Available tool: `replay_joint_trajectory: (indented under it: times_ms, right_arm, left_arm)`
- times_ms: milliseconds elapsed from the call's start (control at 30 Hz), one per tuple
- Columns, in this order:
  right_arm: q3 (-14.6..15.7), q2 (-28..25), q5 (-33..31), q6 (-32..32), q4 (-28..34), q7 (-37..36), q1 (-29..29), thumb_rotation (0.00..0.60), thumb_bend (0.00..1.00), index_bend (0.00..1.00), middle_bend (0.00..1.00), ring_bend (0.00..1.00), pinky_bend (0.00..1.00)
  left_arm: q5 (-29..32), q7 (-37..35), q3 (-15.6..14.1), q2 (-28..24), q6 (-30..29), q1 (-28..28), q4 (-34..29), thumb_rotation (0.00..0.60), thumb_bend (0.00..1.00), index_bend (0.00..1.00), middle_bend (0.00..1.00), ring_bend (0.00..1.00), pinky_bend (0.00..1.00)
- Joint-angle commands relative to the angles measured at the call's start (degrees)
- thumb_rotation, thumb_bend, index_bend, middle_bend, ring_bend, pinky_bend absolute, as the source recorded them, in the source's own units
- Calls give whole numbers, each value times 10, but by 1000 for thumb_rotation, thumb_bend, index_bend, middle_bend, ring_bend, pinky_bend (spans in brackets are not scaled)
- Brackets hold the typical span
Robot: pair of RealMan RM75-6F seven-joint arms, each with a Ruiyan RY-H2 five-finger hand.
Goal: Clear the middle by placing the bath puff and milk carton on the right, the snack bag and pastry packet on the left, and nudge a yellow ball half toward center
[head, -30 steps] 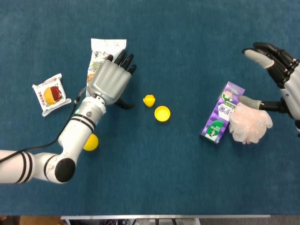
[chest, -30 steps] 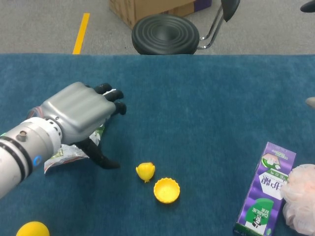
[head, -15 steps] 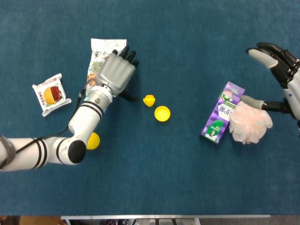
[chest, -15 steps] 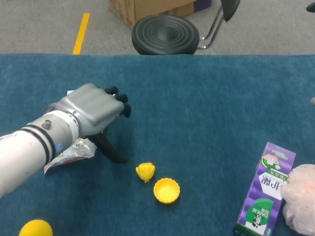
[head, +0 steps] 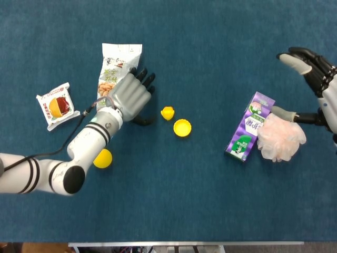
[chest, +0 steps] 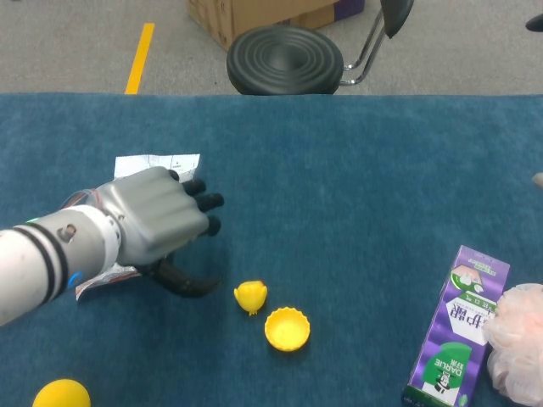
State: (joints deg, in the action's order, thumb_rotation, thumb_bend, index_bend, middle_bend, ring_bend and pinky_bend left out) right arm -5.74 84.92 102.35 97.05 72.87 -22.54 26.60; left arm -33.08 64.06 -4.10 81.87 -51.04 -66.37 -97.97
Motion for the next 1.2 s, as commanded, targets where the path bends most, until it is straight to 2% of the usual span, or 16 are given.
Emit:
replay_joint_trajectory:
  times_ms: [33, 467, 1200]
  right_arm:
    - [0, 1, 0, 1, 0, -1, 0, 600, 0, 163, 269, 192, 369]
    - [2, 5, -6, -7, -6, -3, -1, 600, 0, 163, 269, 192, 369]
    - [3, 9, -12, -10, -16, -12, -4, 600, 0, 163, 269, 192, 369]
  left_arm:
    - [-4, 30, -25, -18, -23, -16, -33, 0, 361, 133, 0, 0, 151]
    - [1, -3, -32, 1, -11, -22, 18, 0, 508, 132, 0, 0, 149]
    - [13, -32, -52, 37, 5, -16, 92, 0, 521, 145, 0, 0, 149]
